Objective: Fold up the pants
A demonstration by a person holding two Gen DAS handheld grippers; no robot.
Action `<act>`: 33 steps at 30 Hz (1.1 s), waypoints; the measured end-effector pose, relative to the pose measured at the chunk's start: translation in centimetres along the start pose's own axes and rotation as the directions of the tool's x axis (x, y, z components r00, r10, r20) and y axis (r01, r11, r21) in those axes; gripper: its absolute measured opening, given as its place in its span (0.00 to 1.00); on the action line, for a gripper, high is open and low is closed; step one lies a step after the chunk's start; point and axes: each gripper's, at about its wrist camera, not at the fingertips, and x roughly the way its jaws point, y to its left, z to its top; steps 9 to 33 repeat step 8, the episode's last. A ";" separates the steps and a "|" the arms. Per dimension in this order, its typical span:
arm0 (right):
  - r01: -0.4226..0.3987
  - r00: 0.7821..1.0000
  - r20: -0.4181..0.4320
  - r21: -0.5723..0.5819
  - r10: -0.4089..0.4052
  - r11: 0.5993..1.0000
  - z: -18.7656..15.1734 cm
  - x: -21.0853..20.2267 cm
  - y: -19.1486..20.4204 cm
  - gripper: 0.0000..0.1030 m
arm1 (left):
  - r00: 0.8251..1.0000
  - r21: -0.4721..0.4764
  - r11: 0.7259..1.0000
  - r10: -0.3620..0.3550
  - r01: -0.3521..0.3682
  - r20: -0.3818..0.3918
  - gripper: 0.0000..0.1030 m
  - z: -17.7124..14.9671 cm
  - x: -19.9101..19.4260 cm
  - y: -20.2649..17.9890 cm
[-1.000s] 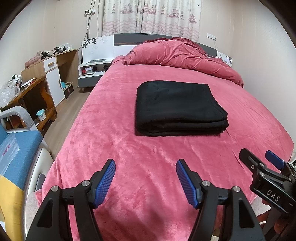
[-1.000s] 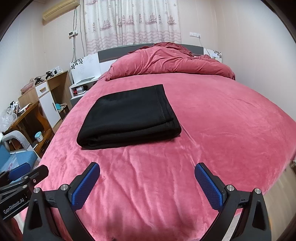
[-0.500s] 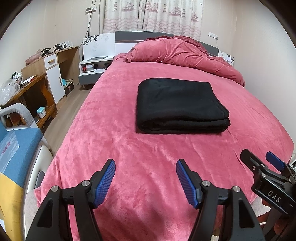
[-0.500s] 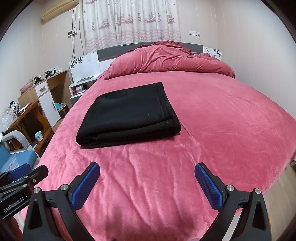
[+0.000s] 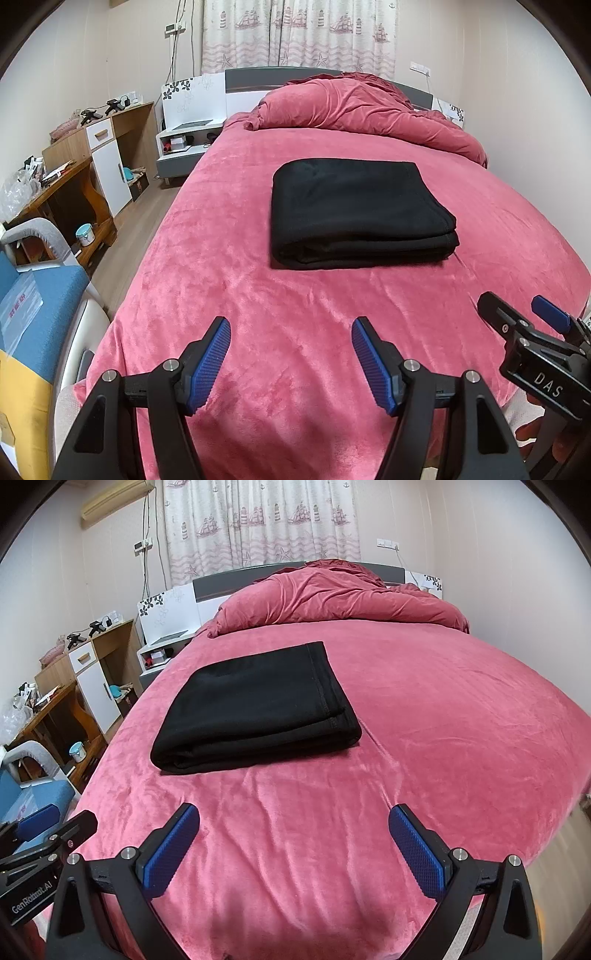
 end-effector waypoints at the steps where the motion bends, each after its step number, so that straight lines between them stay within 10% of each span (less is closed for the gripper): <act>1: 0.001 1.000 0.000 0.001 -0.001 1.000 -0.1 0.0 0.0 1.00 | 1.000 -0.003 1.000 -0.002 0.002 -0.002 0.67 0.0 0.0 0.0; 33: 0.003 1.000 -0.010 0.003 -0.002 1.000 -0.2 0.2 0.0 1.00 | 1.000 -0.004 1.000 0.017 -0.017 0.023 0.67 -0.1 0.0 0.0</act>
